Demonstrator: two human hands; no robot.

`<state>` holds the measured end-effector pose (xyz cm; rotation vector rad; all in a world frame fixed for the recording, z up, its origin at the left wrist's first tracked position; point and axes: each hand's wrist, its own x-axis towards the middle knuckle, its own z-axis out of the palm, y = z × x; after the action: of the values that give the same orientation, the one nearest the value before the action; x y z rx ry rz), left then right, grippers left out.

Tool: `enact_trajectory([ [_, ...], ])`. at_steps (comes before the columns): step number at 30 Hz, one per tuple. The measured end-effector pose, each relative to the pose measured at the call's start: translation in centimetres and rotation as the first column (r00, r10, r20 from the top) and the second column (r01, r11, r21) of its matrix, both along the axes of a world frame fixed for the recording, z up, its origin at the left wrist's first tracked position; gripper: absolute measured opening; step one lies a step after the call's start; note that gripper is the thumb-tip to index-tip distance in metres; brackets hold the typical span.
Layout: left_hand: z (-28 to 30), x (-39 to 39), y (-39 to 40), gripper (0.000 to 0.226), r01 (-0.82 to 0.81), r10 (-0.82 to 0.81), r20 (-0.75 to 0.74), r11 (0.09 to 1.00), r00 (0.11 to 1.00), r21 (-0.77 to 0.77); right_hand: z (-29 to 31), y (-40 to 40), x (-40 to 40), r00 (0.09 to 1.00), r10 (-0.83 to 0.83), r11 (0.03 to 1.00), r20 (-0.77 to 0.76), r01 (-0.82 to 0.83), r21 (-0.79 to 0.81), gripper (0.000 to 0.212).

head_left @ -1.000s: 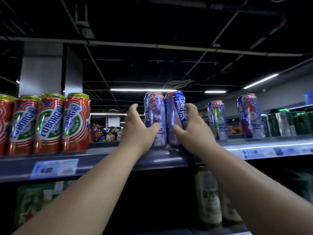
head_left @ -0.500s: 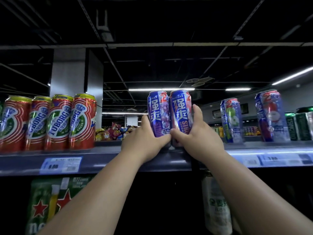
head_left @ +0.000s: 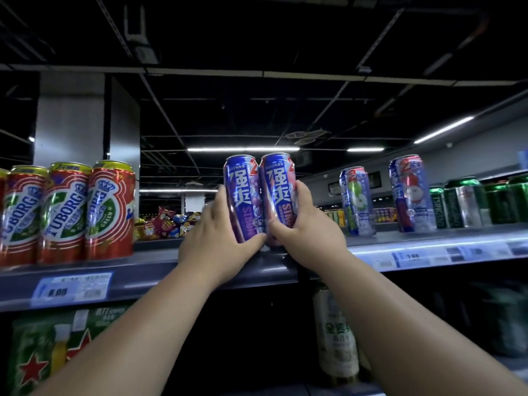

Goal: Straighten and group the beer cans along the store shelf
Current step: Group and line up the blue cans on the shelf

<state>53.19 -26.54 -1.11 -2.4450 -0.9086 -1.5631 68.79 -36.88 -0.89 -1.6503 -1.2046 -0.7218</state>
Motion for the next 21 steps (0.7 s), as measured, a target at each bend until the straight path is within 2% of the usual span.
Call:
enact_trajectory([
  [4,-1.4,0.3,-1.6,0.113,-0.041,0.033,0.040,0.979,0.999,0.200,-0.4,-1.5,1.2,0.993,0.116,0.992,0.028,-0.118,0.047,0.089],
  [7,-2.0,2.2,-3.5,0.101,-0.029,0.013,0.043,0.918,0.999,0.394,-0.9,-4.0,3.9,0.997,0.052,0.997,0.061,-0.055,0.055,0.095],
  [9,-1.8,4.4,-5.0,0.094,-0.019,0.012,0.018,0.886,1.000,0.463,-1.0,-6.1,6.7,0.997,-0.021,0.996,0.070,0.015,0.086,0.092],
  [13,-0.5,9.1,-7.7,0.083,-0.012,0.033,-0.045,0.911,0.998,0.411,-0.3,-10.2,13.2,0.990,-0.138,0.968,-0.043,0.144,0.207,0.090],
  [16,-0.2,12.2,-9.1,0.077,-0.069,0.098,-0.057,0.923,0.994,0.378,0.2,-12.1,17.7,0.976,-0.144,0.960,-0.161,0.177,0.218,0.098],
  [19,-0.2,13.4,-9.1,0.075,-0.174,0.199,-0.032,0.916,0.980,0.361,0.9,-12.9,21.1,0.960,-0.107,0.989,-0.259,0.130,0.075,0.100],
  [21,-0.4,13.2,-8.7,0.073,-0.174,0.183,0.010,0.918,0.983,0.357,1.6,-12.8,22.4,0.955,-0.167,0.985,-0.243,0.153,-0.073,0.087],
])
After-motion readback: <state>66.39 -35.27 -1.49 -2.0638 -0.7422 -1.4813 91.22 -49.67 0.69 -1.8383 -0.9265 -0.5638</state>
